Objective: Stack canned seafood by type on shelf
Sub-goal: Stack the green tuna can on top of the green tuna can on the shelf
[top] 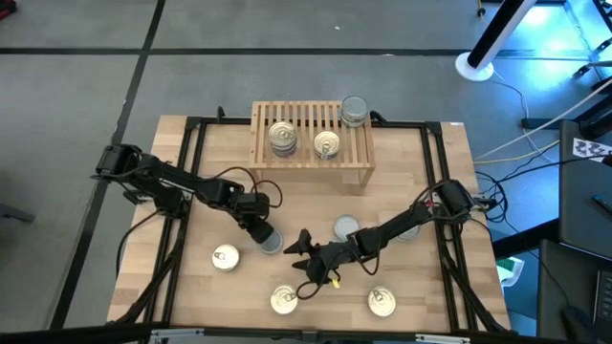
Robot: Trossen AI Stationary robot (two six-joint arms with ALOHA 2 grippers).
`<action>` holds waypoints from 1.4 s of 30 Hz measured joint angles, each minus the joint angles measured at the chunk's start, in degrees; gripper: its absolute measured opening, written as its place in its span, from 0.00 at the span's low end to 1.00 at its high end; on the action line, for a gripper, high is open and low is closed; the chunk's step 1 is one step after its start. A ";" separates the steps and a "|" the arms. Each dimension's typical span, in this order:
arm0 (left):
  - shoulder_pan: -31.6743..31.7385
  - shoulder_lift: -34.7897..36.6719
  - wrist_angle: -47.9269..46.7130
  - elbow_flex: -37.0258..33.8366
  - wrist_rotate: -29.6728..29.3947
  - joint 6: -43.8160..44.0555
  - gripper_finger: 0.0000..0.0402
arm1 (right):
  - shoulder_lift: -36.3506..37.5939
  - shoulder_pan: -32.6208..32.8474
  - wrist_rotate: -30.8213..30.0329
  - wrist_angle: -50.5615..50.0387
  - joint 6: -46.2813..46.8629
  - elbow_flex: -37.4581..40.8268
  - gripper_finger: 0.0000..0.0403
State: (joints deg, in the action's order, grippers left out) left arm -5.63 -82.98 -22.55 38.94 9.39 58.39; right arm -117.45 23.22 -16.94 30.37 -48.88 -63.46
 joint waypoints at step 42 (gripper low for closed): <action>0.11 -1.27 5.45 -0.26 0.85 2.66 0.00 | -5.39 -1.88 -4.51 -2.47 -3.87 -3.56 0.76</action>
State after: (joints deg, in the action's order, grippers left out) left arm -5.52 -84.25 -17.10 38.68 10.23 61.05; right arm -122.85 21.34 -21.45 27.90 -52.75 -67.02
